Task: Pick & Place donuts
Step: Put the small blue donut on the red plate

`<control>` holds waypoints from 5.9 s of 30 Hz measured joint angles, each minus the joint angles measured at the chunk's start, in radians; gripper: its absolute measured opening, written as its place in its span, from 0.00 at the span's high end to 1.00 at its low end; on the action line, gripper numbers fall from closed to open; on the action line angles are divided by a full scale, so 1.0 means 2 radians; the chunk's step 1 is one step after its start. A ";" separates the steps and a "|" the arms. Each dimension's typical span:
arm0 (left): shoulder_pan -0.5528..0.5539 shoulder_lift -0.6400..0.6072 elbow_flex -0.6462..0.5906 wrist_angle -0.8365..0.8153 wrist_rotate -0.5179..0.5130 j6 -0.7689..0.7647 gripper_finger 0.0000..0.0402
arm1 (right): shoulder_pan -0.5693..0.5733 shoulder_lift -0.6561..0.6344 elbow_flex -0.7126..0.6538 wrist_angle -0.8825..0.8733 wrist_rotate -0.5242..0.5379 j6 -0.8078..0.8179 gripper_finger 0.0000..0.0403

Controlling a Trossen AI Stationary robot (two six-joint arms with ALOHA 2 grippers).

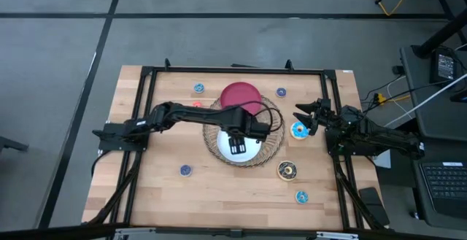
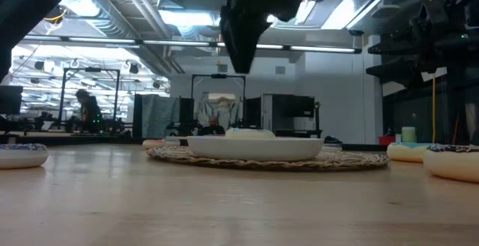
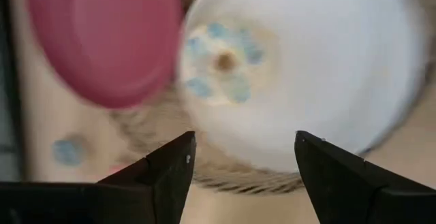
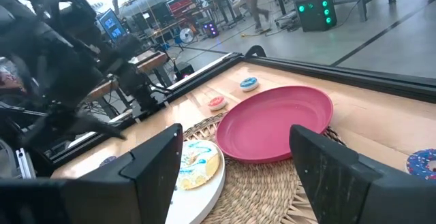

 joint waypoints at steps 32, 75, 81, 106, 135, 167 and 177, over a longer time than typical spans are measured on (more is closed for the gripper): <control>-0.087 -0.207 -0.267 0.018 0.054 -0.267 0.39 | 0.000 0.000 0.000 0.000 0.000 0.000 0.33; -0.203 -0.284 -0.620 0.274 0.136 -0.486 0.39 | 0.000 0.000 0.000 0.000 0.000 0.000 0.33; -0.203 -0.284 -0.640 0.297 0.137 -0.497 0.39 | 0.000 0.000 0.000 0.000 0.000 0.000 0.33; -0.199 -0.267 -0.644 0.326 0.123 -0.479 0.52 | 0.000 0.000 0.000 0.000 0.000 0.000 0.33; -0.229 -0.282 -0.643 0.343 0.141 -0.270 0.97 | 0.000 0.000 0.000 0.000 0.000 0.000 0.33; 0.114 -0.417 -0.584 0.154 0.091 -0.015 0.98 | 0.000 0.000 0.000 0.000 0.000 0.000 0.33; 0.193 -0.325 -0.465 0.130 0.075 0.046 0.99 | 0.000 0.000 0.000 0.000 0.000 0.000 0.33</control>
